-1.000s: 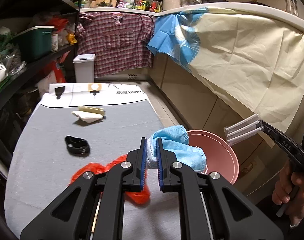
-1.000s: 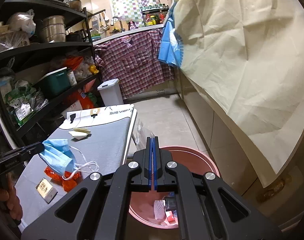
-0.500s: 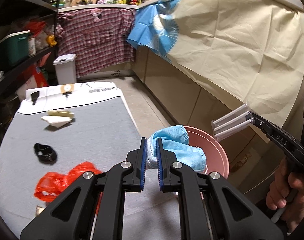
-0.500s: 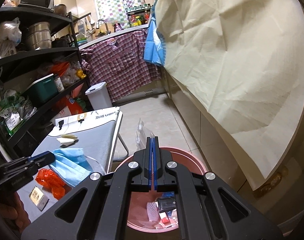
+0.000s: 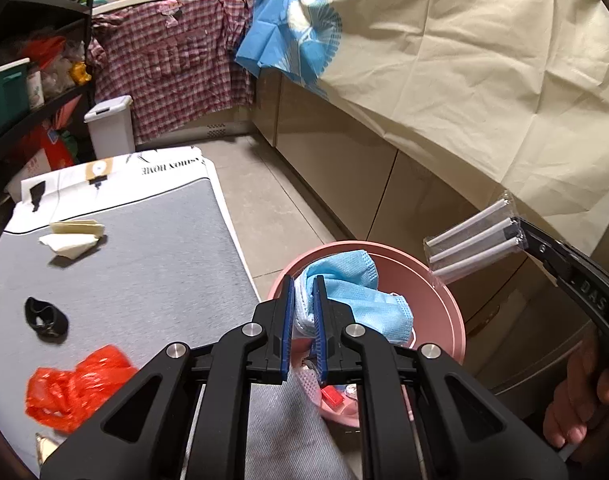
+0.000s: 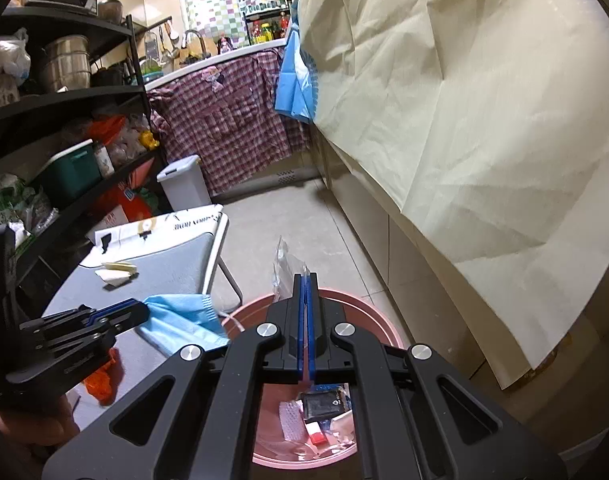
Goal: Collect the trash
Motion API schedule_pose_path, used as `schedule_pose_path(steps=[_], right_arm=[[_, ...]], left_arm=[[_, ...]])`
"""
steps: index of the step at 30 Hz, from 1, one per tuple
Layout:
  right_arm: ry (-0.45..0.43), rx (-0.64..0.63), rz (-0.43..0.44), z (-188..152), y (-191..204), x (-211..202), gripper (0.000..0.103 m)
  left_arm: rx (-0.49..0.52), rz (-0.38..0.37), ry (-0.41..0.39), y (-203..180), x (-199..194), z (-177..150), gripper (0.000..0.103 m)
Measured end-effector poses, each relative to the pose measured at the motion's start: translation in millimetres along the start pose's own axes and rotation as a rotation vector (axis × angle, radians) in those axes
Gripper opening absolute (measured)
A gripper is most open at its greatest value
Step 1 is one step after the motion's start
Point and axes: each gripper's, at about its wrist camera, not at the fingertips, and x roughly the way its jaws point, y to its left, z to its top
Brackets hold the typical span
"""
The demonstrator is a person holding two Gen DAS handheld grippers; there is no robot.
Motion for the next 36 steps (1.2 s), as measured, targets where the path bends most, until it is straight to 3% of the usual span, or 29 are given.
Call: schedule_pose_path(steps=[6, 8, 9, 10, 11, 12, 13, 20, 29, 32, 36], right_arm=[[0.024, -0.023, -0.021, -3, 2, 10, 0.004], [0.044, -0.036, -0.054, -4, 3, 15, 0.006], [0.055, -0.038, -0.068, -5, 3, 18, 0.012], [0.061, -0.033, -0.067, -6, 2, 20, 0.026], [0.061, -0.031, -0.066, -6, 1, 20, 0.034], [0.057, -0.03, -0.072, -6, 1, 20, 0.045], [0.05, -0.031, -0.079, -6, 1, 20, 0.046], [0.049, -0.043, -0.075, -7, 5, 20, 0.046], [0.025, -0.078, -0.075, -7, 19, 3, 0.046], [0.014, -0.089, -0.069, -6, 25, -3, 0.046], [-0.004, -0.121, -0.058, -8, 39, -14, 0.046]], left_arm=[[0.015, -0.006, 0.055, -5, 29, 1, 0.011], [0.02, -0.028, 0.109, -7, 41, 0, 0.019], [0.023, -0.027, 0.118, -9, 43, 0, 0.022], [0.024, -0.029, 0.111, -9, 41, -1, 0.029], [0.02, -0.036, 0.098, -7, 38, -2, 0.035], [0.013, -0.044, 0.086, -5, 34, -3, 0.037], [0.008, -0.047, 0.084, -4, 32, -4, 0.037], [-0.013, -0.034, 0.062, 15, 3, -9, 0.037], [-0.03, 0.03, -0.004, 54, -73, -23, 0.037], [-0.076, 0.068, -0.019, 75, -92, -32, 0.047], [-0.138, 0.114, -0.016, 104, -114, -44, 0.052]])
